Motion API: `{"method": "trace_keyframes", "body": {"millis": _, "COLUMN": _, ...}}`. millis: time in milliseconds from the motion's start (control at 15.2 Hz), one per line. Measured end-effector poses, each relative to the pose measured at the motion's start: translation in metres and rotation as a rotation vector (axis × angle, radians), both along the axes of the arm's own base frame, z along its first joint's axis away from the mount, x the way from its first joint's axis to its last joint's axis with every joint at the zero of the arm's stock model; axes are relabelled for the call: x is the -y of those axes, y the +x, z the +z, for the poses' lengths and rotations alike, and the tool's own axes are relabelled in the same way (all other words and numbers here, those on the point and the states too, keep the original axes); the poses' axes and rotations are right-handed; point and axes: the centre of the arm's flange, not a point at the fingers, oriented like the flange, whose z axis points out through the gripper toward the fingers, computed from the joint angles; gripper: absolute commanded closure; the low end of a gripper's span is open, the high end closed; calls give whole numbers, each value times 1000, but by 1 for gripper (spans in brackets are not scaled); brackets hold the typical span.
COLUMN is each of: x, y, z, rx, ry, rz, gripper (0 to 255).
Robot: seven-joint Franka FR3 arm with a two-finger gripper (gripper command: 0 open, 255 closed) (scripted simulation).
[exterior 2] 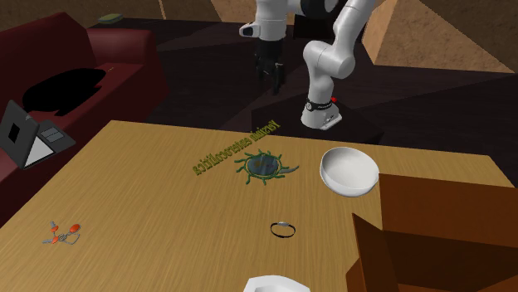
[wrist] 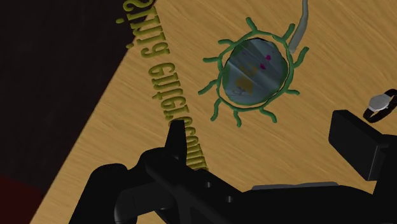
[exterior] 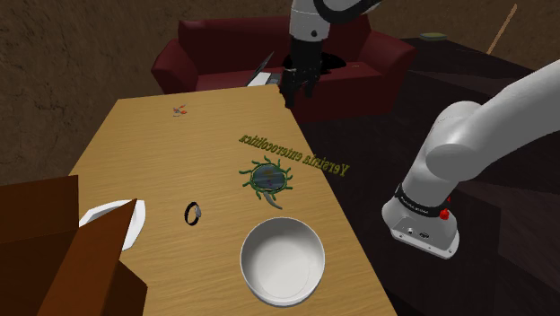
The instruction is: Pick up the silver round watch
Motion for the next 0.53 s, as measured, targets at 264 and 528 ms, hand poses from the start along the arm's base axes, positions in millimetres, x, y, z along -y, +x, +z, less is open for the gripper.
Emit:
{"method": "trace_keyframes", "body": {"millis": 264, "x": -42, "y": 21, "z": -30, "rx": -7, "ry": 0, "rz": -24, "gripper": 0}}
{"method": "trace_keyframes", "body": {"millis": 528, "x": -82, "y": 36, "z": -59, "rx": -13, "ry": -1, "rz": -49, "gripper": 0}}
